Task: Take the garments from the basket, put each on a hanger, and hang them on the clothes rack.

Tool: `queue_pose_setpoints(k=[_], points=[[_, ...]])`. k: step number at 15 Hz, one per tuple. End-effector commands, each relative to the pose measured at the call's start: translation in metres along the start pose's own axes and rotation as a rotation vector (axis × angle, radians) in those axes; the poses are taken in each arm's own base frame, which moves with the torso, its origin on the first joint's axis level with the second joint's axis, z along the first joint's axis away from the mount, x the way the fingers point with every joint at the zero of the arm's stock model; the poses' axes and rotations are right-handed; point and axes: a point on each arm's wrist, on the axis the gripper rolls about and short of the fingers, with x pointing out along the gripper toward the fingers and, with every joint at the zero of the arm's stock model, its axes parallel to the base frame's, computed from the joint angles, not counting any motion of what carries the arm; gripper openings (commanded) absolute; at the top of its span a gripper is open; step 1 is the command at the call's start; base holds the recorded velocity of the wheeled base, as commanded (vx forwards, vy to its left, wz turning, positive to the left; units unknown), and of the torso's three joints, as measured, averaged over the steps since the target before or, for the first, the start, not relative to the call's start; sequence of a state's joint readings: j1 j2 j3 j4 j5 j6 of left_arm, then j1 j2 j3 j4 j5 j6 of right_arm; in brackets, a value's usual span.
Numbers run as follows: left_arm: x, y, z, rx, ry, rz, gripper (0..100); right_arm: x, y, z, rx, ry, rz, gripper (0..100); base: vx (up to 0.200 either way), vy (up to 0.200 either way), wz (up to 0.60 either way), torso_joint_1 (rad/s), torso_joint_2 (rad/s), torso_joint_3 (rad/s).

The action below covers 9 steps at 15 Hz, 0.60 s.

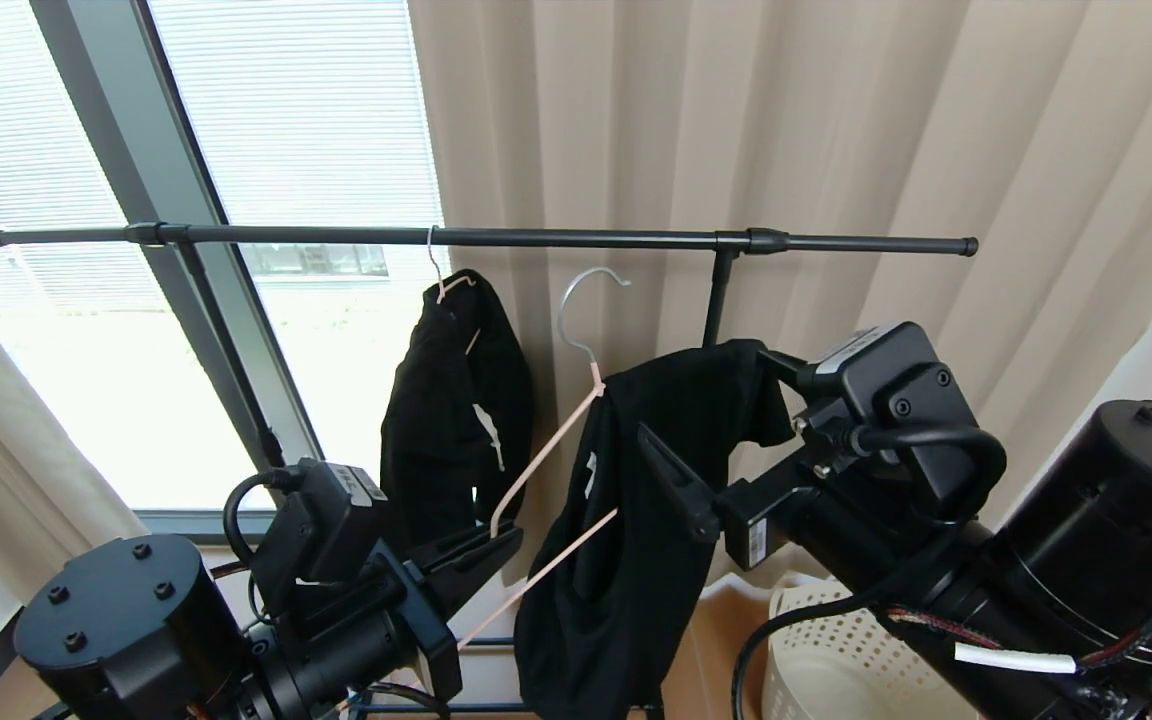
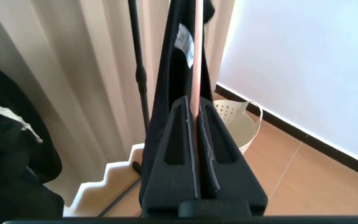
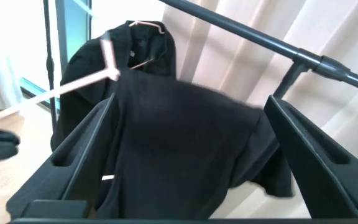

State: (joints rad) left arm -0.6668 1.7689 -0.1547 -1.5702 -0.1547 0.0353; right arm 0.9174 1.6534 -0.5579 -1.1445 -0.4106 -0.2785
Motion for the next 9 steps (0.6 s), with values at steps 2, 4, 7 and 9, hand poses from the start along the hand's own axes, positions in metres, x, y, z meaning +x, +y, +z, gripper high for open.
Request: queue_pose_setpoints(k=[2, 4, 7, 9], points=[[-0.003, 0.004, 0.000, -0.001, 0.002, 0.013, 0, -0.010, -0.008, 0.003, -0.001, -0.023, 0.053, 100, 0.000, 0.000, 0.00, 0.000, 0.00, 0.000], [-0.004, 0.008, -0.002, -0.002, 0.008, 0.011, 0, -0.008, -0.021, 0.003, -0.002, -0.028, 0.039, 100, 0.000, 0.000, 0.00, 0.000, 0.00, 0.000], [-0.009, 0.017, -0.004, 0.001, 0.017, -0.009, 0, -0.008, -0.057, 0.011, -0.020, 0.006, 0.078, 100, 0.000, 0.000, 0.00, 0.000, 0.00, 0.000], [-0.012, 0.019, -0.006, -0.003, 0.028, -0.030, 0, -0.006, -0.081, 0.024, -0.045, 0.103, 0.188, 100, 0.000, 0.000, 0.00, 0.000, 0.00, 0.000]])
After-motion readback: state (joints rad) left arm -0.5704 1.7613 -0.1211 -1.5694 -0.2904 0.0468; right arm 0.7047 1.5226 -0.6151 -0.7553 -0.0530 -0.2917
